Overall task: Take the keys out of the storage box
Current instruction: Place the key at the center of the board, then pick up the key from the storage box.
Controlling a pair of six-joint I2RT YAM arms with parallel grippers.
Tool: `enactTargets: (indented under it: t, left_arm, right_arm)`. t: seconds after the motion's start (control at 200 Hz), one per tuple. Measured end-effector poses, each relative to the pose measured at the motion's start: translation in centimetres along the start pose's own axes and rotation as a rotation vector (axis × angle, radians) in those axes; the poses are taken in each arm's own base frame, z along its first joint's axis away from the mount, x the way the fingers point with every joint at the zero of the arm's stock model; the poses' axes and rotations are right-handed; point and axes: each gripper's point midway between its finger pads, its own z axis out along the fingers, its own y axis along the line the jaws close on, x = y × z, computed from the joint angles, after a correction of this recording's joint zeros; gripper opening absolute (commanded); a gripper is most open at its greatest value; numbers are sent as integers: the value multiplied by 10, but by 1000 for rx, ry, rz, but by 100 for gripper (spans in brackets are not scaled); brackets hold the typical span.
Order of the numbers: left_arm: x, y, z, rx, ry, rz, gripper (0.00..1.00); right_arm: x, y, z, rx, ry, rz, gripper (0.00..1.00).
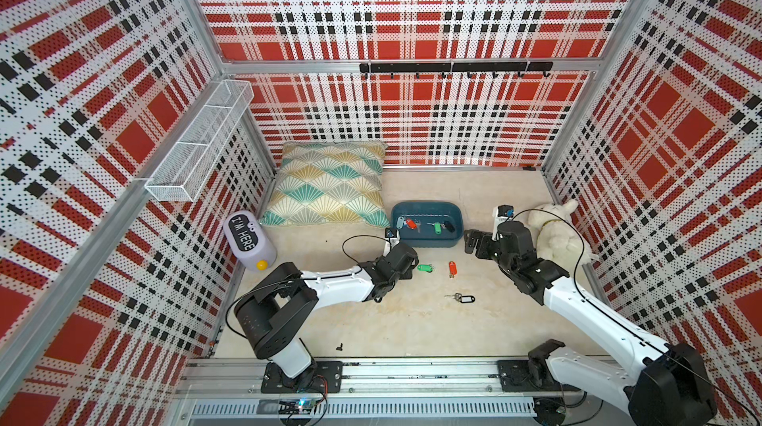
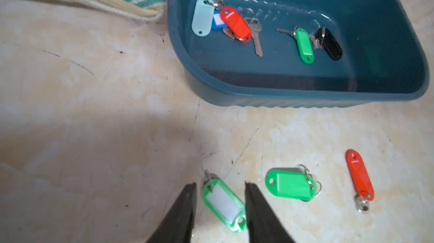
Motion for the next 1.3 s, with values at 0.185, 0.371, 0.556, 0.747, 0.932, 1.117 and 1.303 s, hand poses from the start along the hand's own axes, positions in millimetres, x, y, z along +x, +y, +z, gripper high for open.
enactTargets:
  t: [0.185, 0.371, 0.556, 0.747, 0.932, 1.117, 1.303]
  left_arm:
    - [-41, 17, -18, -16, -85, -20, 85]
    - [-116, 28, -54, 136, -281, -125, 99]
    - [-158, 46, -59, 246, -377, -150, 99]
    - [-150, 41, -38, 309, -326, -80, 99]
    - [-150, 39, -29, 346, -314, -43, 99]
    - [-151, 44, -22, 350, -309, -34, 99]
    - [-152, 45, -22, 359, -311, -26, 99]
  right_arm:
    - [-14, 32, 10, -63, 14, -57, 98]
    - [-21, 83, 43, -140, 55, -133, 86]
    - [-6, 115, 96, -159, 144, -190, 72]
    - [8, 131, 147, -155, 216, -238, 60]
    - [16, 145, 192, -168, 265, -266, 59]
    - [29, 136, 217, -152, 317, -264, 55]
    - [39, 124, 230, -125, 351, -259, 52]
